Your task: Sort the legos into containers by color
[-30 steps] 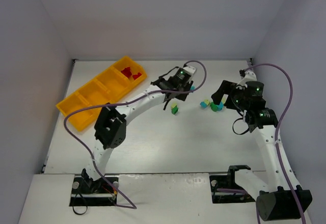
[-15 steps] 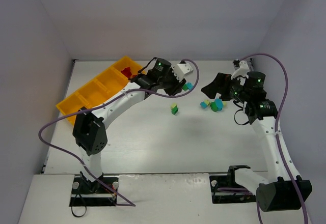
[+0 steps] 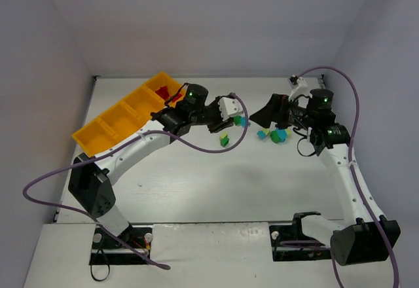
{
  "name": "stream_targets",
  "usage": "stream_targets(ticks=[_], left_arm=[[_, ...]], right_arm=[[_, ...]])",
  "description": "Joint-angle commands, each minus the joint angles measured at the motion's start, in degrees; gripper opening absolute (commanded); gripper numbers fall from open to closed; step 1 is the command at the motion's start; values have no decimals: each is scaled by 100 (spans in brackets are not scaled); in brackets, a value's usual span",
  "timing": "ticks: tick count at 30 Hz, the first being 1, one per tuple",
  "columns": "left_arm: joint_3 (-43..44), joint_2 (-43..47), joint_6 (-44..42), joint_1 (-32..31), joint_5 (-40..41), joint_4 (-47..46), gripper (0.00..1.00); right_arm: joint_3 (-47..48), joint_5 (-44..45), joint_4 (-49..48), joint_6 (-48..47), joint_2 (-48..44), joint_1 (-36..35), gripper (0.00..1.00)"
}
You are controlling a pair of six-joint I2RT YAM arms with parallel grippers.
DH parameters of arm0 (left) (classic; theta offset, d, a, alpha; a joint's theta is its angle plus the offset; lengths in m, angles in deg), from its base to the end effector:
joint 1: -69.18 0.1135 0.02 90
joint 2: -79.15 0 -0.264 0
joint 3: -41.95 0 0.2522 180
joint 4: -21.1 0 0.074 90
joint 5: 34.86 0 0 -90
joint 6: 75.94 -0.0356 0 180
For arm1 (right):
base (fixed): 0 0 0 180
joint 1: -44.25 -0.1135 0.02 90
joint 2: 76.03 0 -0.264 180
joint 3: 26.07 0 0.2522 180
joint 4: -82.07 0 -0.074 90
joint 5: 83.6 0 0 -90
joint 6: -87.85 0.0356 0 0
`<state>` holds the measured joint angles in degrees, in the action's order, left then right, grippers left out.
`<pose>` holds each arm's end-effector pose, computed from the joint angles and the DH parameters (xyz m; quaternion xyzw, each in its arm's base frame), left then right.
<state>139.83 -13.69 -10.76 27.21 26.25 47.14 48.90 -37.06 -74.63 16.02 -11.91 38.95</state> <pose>0.2729 -0.2686 0.3616 0.5572 0.5885 -0.2851 0.5117 0.2466 0.0475 0.3770 -0.1492 0.7456 0.4009 0.5109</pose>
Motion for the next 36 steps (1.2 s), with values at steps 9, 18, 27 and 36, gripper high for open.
stream_targets(ticks=[9,18,27,36], left_arm=[[-115,468,-506,-206,-451,-823,7],[26,468,-735,-223,-566,-647,7],[96,460,-990,-232,-566,-507,7],[131,433,-1069,-241,-627,-489,7]], right_arm=[[269,-620,-453,20,241,-322,82],[233,-514,-453,2,365,-481,77],[234,-497,-453,-24,540,-639,67],[207,-479,-453,-51,628,-692,57]])
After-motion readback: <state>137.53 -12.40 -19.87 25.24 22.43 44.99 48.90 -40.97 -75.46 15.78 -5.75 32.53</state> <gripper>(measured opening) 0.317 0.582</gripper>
